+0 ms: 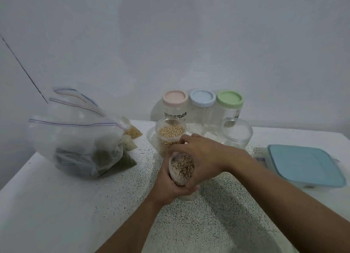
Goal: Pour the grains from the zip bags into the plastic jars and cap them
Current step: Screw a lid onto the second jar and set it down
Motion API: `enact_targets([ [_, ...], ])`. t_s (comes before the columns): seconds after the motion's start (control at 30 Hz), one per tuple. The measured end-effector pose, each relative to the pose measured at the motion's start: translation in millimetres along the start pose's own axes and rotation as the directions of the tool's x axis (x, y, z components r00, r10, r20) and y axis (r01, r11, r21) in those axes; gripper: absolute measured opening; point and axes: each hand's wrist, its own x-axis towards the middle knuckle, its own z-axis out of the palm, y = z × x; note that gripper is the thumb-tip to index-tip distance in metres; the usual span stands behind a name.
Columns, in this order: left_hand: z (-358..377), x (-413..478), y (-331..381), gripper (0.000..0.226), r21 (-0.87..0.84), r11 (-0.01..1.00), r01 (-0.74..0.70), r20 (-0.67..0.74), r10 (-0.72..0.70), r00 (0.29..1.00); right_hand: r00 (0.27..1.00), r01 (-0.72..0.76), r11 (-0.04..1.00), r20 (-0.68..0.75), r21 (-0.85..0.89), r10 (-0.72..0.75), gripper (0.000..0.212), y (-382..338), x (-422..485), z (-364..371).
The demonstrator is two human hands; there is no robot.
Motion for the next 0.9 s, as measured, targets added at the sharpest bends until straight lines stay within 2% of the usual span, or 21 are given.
enact_targets([
  [0.1,1.2,-1.0,1.6,0.097,-0.027,1.0,-0.009,0.01,0.01,1.0,0.992,-0.112,0.991,-0.062,-0.079,0.107,0.084,-6.1,4.3,-1.3],
  [0.3,-0.5,-0.2,1.0,0.093,0.0,1.0,0.01,-0.011,-0.01,1.0,0.922,-0.381,0.909,-0.144,-0.168,0.359,0.099,-3.5,-4.5,5.2],
  [0.4,0.2,-0.1,0.9,0.092,-0.03,1.0,0.009,0.002,-0.009,1.0,0.935,-0.336,0.932,-0.169,-0.135,0.313,0.097,-2.1,-11.1,5.4],
  [0.5,0.2,0.5,1.4,0.1,-0.05,0.999,0.017,0.013,-0.016,1.0,0.997,-0.072,0.997,-0.027,-0.017,0.072,0.082,-2.2,-10.8,4.1],
  [0.57,0.4,0.1,0.7,0.104,-0.044,0.998,0.034,0.005,-0.034,0.999,1.0,-0.024,1.0,0.014,-0.008,0.024,0.08,-4.7,-8.3,4.3],
  [0.63,0.4,-0.1,0.4,0.104,-0.039,0.998,0.044,0.006,-0.044,0.999,0.994,-0.096,0.992,-0.054,-0.085,0.091,0.077,-11.8,-5.3,6.9],
  [0.7,0.1,0.6,1.3,0.102,-0.036,0.998,0.05,0.02,-0.049,0.999,0.972,-0.216,0.958,-0.134,-0.188,0.192,0.089,-19.0,-2.3,10.4],
  [0.83,-0.9,-0.7,0.8,0.099,-0.043,0.997,0.067,0.014,-0.066,0.998,0.914,-0.397,0.889,-0.187,-0.229,0.36,0.103,-14.4,3.2,12.9],
  [0.9,0.0,-1.4,2.9,0.1,-0.048,0.997,0.064,0.016,-0.063,0.998,0.907,-0.409,0.88,-0.215,-0.242,0.362,0.101,-8.6,-0.7,6.9],
])
